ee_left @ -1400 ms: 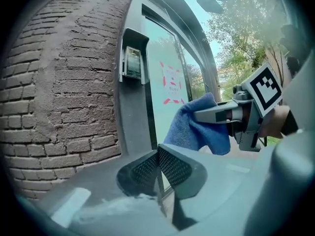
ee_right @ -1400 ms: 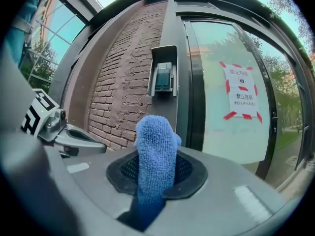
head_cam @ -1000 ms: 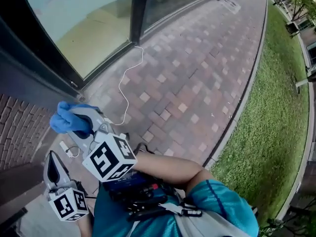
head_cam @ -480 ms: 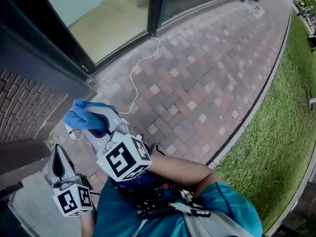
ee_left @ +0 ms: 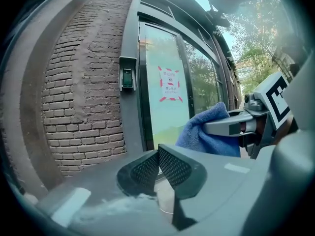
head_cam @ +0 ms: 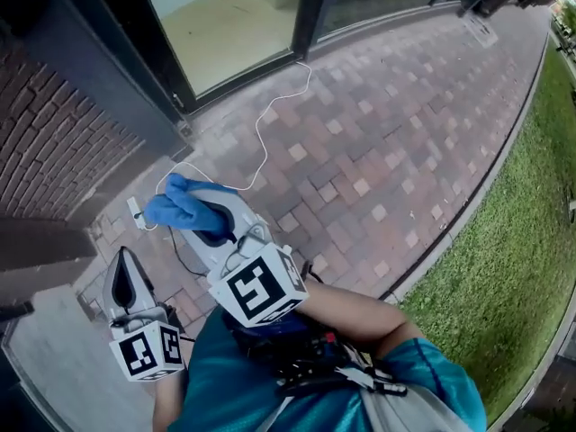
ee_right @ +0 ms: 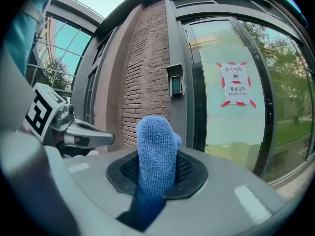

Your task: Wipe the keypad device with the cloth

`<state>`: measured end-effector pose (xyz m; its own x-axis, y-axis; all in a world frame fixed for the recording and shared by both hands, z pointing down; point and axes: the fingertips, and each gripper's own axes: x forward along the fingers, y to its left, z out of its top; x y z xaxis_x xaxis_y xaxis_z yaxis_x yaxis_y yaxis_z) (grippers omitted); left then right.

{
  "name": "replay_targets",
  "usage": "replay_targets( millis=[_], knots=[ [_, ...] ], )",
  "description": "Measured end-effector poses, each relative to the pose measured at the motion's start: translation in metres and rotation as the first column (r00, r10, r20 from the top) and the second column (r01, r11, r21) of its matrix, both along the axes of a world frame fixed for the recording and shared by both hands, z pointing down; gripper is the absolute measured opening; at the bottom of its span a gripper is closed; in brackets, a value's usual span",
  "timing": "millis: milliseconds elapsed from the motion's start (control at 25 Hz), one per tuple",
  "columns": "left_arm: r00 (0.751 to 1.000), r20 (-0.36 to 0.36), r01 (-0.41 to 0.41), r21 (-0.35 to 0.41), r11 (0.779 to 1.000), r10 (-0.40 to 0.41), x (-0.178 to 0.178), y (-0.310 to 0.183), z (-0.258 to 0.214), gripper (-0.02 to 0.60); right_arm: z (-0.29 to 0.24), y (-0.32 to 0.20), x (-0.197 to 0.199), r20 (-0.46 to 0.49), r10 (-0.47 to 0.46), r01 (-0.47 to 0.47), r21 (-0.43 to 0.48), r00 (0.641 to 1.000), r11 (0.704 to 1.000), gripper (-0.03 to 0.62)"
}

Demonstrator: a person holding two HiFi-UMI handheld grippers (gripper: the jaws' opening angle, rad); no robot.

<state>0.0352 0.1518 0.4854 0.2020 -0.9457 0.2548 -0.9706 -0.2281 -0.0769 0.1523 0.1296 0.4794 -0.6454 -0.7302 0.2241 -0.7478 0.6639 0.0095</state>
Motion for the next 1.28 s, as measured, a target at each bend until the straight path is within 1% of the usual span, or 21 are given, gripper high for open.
replay_targets(
  millis=[80,200,480,640,720,880,1040,1280],
  knots=[
    [1.000,-0.018,-0.005,0.001,1.000,0.005,-0.007,0.015,0.000,-0.009,-0.001,0.020,-0.006,-0.004,0.012,-0.012,0.012,1.000,1.000,0.071],
    [0.999,-0.037,-0.024,0.014,1.000,0.024,-0.015,0.030,-0.001,-0.009,-0.008,0.045,-0.018,-0.013,0.024,-0.023,0.064,1.000,0.998,0.071],
    [0.988,-0.062,-0.142,0.016,0.990,0.143,-0.019,0.067,0.002,-0.009,-0.001,0.095,-0.031,-0.028,0.118,-0.117,0.027,0.993,0.993,0.071],
    [0.977,-0.071,-0.204,0.001,0.979,0.204,-0.011,0.093,0.014,-0.009,0.000,0.123,-0.028,-0.001,0.168,-0.168,0.043,0.986,0.985,0.069],
    [0.974,-0.063,-0.218,-0.008,0.976,0.217,-0.007,0.103,0.018,-0.011,0.001,0.134,-0.027,0.015,0.174,-0.174,0.043,0.985,0.984,0.067],
    [0.982,-0.023,-0.187,-0.032,0.982,0.187,-0.008,0.116,0.024,-0.011,0.009,0.139,-0.025,0.038,0.148,-0.149,0.012,0.988,0.989,0.060],
    [0.989,-0.028,-0.146,-0.026,0.989,0.146,-0.003,0.115,0.020,-0.011,0.009,0.135,-0.017,0.039,0.123,-0.123,0.004,0.992,0.992,0.060],
    [0.992,-0.030,-0.126,-0.080,0.989,0.124,0.008,0.107,0.034,-0.009,0.023,0.123,-0.002,0.025,0.098,-0.097,-0.038,0.995,0.995,0.060]
  ],
)
